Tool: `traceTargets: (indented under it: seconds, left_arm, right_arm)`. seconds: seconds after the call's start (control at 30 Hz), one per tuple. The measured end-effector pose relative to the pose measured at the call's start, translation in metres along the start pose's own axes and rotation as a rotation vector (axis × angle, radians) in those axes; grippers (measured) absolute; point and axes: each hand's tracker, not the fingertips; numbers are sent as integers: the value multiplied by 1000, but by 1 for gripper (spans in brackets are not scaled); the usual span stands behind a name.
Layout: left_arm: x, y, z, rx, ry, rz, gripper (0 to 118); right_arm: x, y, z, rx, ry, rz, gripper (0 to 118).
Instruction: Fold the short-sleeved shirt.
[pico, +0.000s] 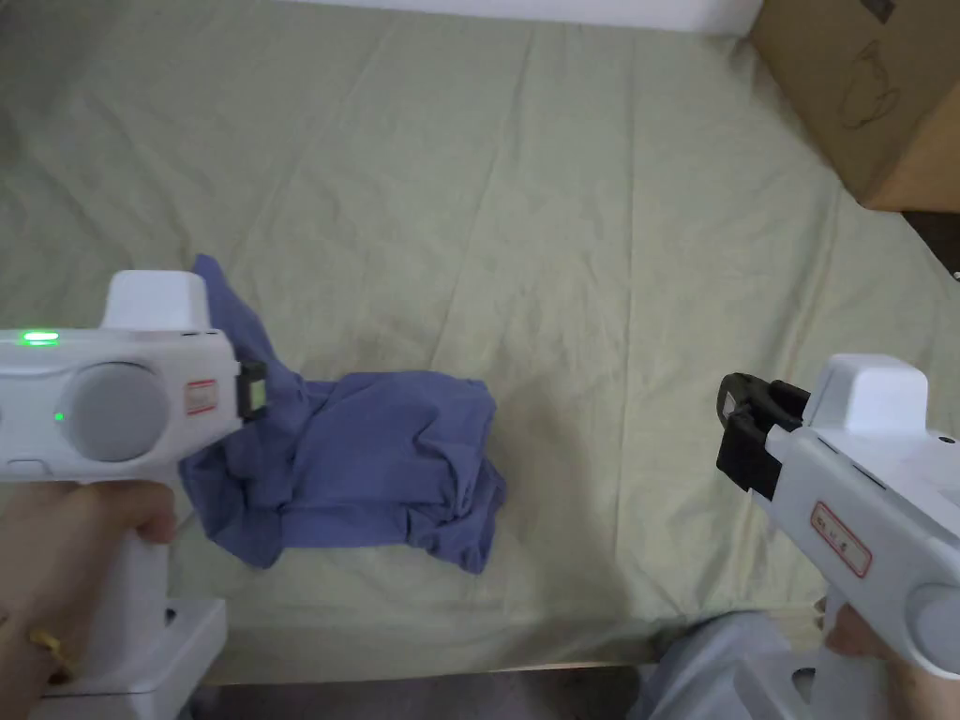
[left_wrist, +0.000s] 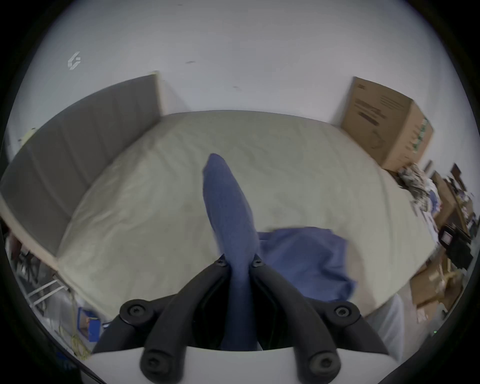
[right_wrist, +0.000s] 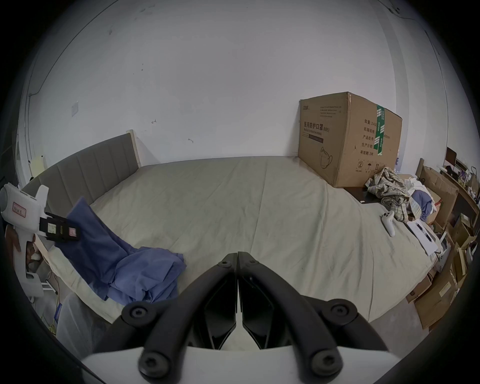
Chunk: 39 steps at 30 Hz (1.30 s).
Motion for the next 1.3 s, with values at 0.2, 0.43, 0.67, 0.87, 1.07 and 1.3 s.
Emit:
traceTargets:
  seconds: [0.2,0.43,0.67,0.87,1.07,1.3]
  left_arm:
    - [97,-10,-41,-115,-168,-115,5]
    - [139,-33,-123,-324,-245,-38,58]
    - [107,-1,-73,-72,-331,85,45]
    - [98,-11,-66,42,-68,-108,0]
    - [129,-74,-100,-188,-223,-108,0]
    - [168,-94,-108,-137,-108,-375,0]
  right_arm:
    - [7,-4,10,-1,-16,3,0]
    - [24,-10,23,-4,-59,-21,0]
    - [31,-9,21,-11,-72,-24,0]
    - [28,-8,17,-10,-49,-6,0]
    - [27,-10,14,-24,-44,-12,0]
    - [23,-12,16,-36,-46,-11,0]
